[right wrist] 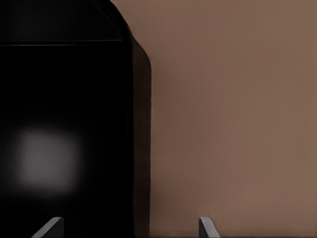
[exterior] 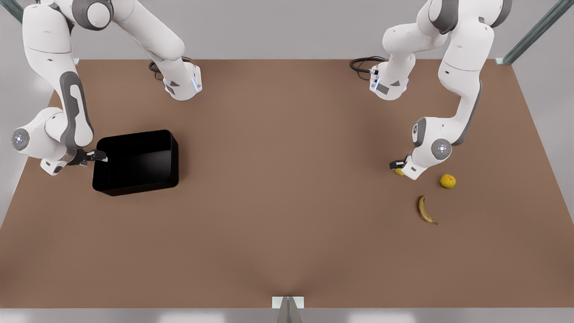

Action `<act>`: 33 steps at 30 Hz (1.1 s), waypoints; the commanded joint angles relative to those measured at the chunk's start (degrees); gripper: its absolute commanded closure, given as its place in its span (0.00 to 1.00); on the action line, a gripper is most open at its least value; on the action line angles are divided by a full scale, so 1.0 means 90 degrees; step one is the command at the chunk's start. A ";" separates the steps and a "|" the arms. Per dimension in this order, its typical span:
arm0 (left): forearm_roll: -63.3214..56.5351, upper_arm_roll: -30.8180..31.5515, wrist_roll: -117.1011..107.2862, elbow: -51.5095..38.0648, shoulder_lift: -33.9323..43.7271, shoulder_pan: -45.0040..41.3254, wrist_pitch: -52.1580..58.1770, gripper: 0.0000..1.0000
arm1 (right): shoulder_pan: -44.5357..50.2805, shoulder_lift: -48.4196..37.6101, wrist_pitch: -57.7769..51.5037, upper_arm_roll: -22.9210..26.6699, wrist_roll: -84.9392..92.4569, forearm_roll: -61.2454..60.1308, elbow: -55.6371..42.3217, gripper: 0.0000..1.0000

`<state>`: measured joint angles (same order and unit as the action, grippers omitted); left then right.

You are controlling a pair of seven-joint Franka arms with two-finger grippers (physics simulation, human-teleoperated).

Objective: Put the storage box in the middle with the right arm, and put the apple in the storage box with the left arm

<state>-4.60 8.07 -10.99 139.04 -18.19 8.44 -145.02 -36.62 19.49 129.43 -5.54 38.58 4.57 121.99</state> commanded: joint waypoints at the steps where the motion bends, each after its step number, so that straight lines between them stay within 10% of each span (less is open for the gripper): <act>1: -0.0006 0.0002 0.0000 0.0000 0.0000 0.0000 0.0000 0.00 | -0.0003 0.0041 0.0023 0.0000 0.0010 0.0010 0.0000 0.00; 6: -0.0006 0.0100 -0.0029 0.0000 -0.0039 -0.0030 0.0000 0.00 | -0.0052 0.0227 0.0082 0.0000 0.0098 0.0185 0.0010 0.00; 9: -0.0006 0.0100 -0.0029 0.0000 -0.0039 -0.0020 0.0000 0.00 | -0.0052 0.0236 0.0170 0.0000 0.0098 0.0185 0.0029 0.76; 33: 0.0003 0.0393 -0.0010 -0.0107 -0.0019 0.0156 0.0010 0.00 | -0.0052 0.0139 -0.0094 -0.0029 0.0098 0.0273 -0.0019 0.79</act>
<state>-4.54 11.61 -11.07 137.92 -18.44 9.86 -144.93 -37.09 20.53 128.26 -5.80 39.51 6.95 121.74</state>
